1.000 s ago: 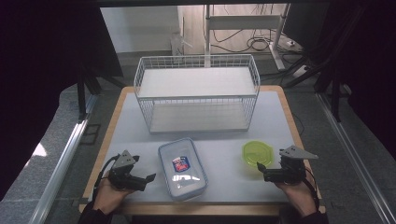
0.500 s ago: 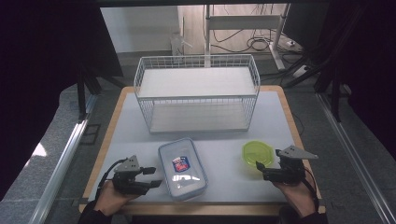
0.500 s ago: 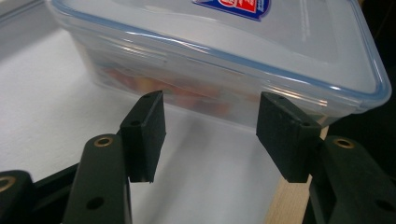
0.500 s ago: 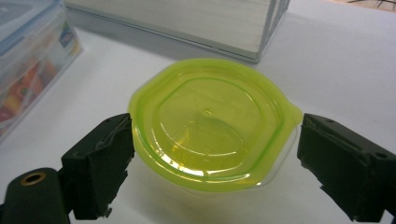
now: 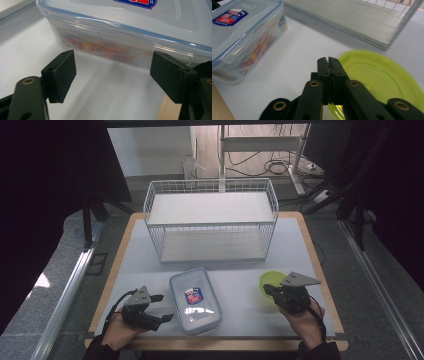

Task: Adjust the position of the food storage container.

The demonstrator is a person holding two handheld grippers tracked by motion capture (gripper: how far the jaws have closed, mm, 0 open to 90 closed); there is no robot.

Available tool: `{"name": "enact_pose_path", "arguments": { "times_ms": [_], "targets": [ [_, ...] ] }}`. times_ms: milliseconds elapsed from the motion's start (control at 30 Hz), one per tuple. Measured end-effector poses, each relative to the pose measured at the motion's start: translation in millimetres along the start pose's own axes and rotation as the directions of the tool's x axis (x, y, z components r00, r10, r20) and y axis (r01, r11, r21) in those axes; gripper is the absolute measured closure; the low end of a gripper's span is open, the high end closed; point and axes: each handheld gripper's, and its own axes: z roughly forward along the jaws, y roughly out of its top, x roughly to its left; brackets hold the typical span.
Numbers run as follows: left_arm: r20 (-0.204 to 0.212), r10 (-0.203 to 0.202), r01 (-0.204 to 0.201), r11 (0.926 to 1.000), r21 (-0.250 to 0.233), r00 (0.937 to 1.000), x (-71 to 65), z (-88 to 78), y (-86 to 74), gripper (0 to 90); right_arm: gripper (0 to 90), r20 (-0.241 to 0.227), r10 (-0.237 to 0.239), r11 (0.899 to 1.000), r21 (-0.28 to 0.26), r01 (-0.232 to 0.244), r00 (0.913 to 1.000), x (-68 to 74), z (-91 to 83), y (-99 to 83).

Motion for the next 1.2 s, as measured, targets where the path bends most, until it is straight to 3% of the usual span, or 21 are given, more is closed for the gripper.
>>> {"name": "enact_pose_path", "arguments": {
  "times_ms": [267,300,433,867,1100,1167,1200],
  "targets": [
    [0.001,0.000,0.000,1.0000,0.002,1.0000,0.6,0.3,-0.2,20.7,90.0,-0.024,-0.041,0.998,0.045,0.042,0.9989,5.7,29.5,13.3],
    [0.000,0.001,-0.001,1.0000,0.003,1.0000,0.4,0.3,-0.3,20.7,90.0,-0.030,-0.059,0.996,0.069,0.061,0.9978,7.7,38.5,16.3],
    [0.001,0.005,-0.005,1.0000,0.004,1.0000,0.0,0.1,-0.4,20.7,90.0,-0.013,-0.067,0.991,0.113,0.068,0.9977,5.3,47.7,15.4],
    [0.007,0.014,-0.015,0.9998,0.015,0.9999,-1.5,0.3,0.0,20.9,90.0,0.010,-0.028,0.993,0.117,0.027,0.9996,-9.6,33.8,8.8],
    [0.018,0.017,-0.017,0.9997,0.018,0.9997,-3.0,0.2,0.5,22.2,90.0,0.046,0.011,0.993,0.114,-0.017,0.9989,-21.5,21.7,1.0],
    [0.062,0.033,-0.036,0.9987,0.036,0.9975,-7.2,0.0,1.5,31.9,90.0,0.058,0.002,0.994,0.112,-0.008,0.9983,-20.5,19.4,0.0],
    [0.062,0.033,-0.036,0.9987,0.036,0.9975,-7.2,0.0,1.5,38.9,90.0,0.058,0.002,0.994,0.112,-0.008,0.9983,-20.5,19.4,0.0]
  ]
}}
